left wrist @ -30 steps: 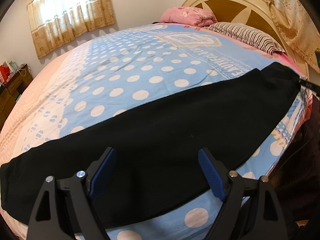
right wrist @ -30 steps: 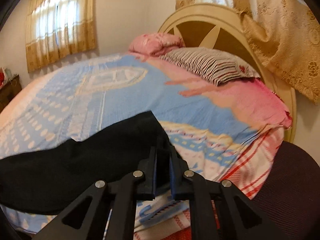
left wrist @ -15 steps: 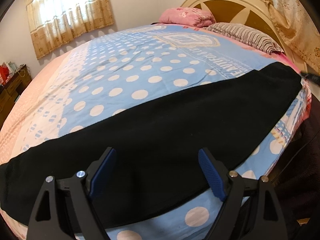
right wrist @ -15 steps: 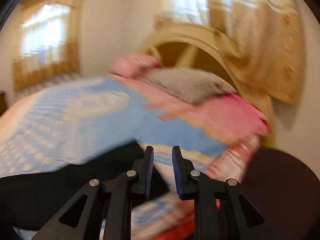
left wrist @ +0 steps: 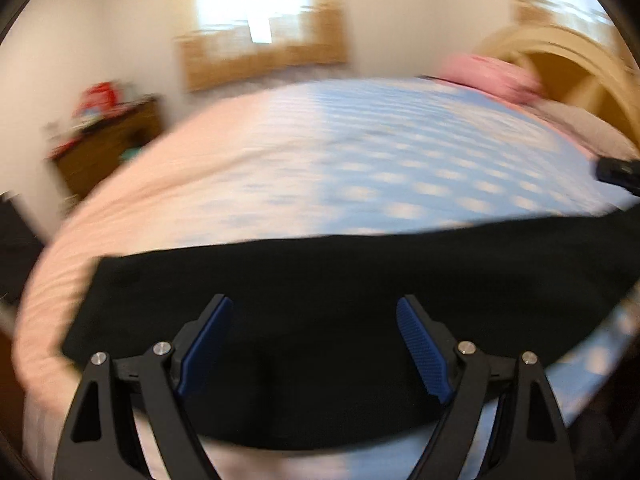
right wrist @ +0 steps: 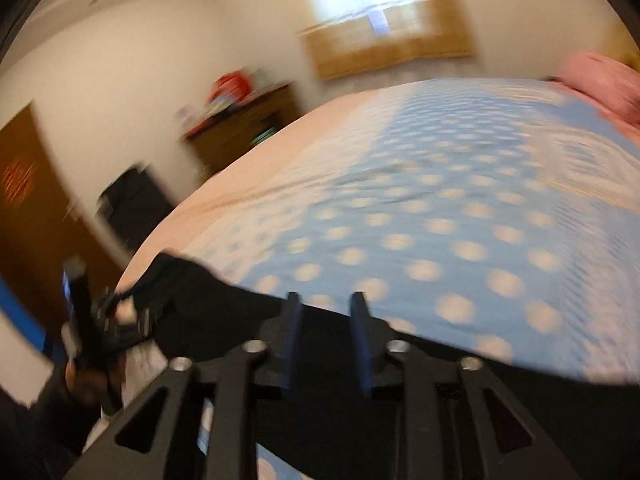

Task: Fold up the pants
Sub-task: 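Grasp the folded black pants end with the right gripper and lift it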

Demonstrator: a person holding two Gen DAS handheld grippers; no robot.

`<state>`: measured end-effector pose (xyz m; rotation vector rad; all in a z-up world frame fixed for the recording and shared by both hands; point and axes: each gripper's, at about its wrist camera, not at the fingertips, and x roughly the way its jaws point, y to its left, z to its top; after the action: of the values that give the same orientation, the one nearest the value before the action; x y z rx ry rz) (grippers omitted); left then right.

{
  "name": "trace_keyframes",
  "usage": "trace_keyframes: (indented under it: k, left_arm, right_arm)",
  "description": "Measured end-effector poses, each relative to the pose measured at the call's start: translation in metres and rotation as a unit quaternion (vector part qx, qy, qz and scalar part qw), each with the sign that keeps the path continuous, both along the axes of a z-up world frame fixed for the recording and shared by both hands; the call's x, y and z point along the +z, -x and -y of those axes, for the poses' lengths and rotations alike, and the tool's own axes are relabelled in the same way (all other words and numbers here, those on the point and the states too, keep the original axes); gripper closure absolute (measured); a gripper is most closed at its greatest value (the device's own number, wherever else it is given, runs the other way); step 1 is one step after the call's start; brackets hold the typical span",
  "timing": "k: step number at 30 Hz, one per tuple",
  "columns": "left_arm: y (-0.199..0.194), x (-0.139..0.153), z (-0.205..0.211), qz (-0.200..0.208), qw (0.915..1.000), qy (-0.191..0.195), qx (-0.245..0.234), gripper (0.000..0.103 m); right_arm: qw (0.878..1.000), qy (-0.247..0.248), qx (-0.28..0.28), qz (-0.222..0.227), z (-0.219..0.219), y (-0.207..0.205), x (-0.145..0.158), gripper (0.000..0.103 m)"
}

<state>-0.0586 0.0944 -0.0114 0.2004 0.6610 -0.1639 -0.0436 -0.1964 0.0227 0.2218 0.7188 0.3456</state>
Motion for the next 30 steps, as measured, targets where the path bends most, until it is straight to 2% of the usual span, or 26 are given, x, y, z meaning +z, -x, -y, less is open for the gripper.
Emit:
trace_keyframes:
  k: [1,4,6,8,11,15,17,18,19,21,23,30]
  left_arm:
    - [-0.004,0.001,-0.016,0.006,0.9995,-0.004,0.031,0.016]
    - [-0.027,-0.005,-0.076,-0.001,0.9880,-0.013,0.154,0.016]
    - [-0.037,-0.010,-0.096,-0.003,0.9814,-0.026,0.190,0.016]
    - [-0.046,-0.017,-0.113,-0.005,0.9744,-0.036,0.222,0.016]
    - [-0.054,-0.031,-0.122,-0.020,0.9711,-0.015,0.237,0.015]
    - [-0.051,-0.035,-0.119,-0.001,0.9676,-0.009,0.252,0.009]
    - [-0.050,-0.038,-0.127,-0.010,0.9635,0.026,0.266,0.005]
    - [-0.051,-0.040,-0.135,-0.018,0.9589,0.058,0.277,0.001]
    - [-0.054,-0.041,-0.139,-0.019,0.9566,0.070,0.282,0.000]
    - [-0.054,-0.042,-0.132,-0.016,0.9584,0.052,0.280,0.000]
    - [-0.053,-0.043,-0.127,-0.009,0.9585,0.040,0.282,0.000]
    - [-0.056,-0.044,-0.130,-0.005,0.9584,0.043,0.282,0.000]
  right_arm:
    - [1.000,-0.002,0.021,-0.006,-0.006,-0.013,-0.003,0.057]
    - [0.996,-0.038,0.075,-0.039,-0.022,-0.053,-0.015,0.054]
    - [0.991,-0.062,0.102,-0.066,-0.029,-0.072,-0.025,0.054]
    - [0.987,-0.053,0.123,-0.087,-0.035,-0.084,-0.035,0.054]
    - [0.982,-0.015,0.151,-0.110,-0.045,-0.098,-0.050,0.054]
    - [0.975,-0.002,0.172,-0.138,-0.042,-0.104,-0.062,0.054]
    - [0.973,-0.004,0.178,-0.149,-0.041,-0.111,-0.070,0.054]
    - [0.971,-0.013,0.182,-0.156,-0.040,-0.112,-0.073,0.054]
    - [0.967,-0.028,0.190,-0.166,-0.040,-0.112,-0.077,0.054]
    - [0.960,-0.032,0.211,-0.179,-0.045,-0.108,-0.081,0.054]
    - [0.956,-0.016,0.233,-0.180,-0.055,-0.097,-0.080,0.054]
    - [0.950,-0.045,0.268,-0.155,-0.062,-0.071,-0.059,0.054]
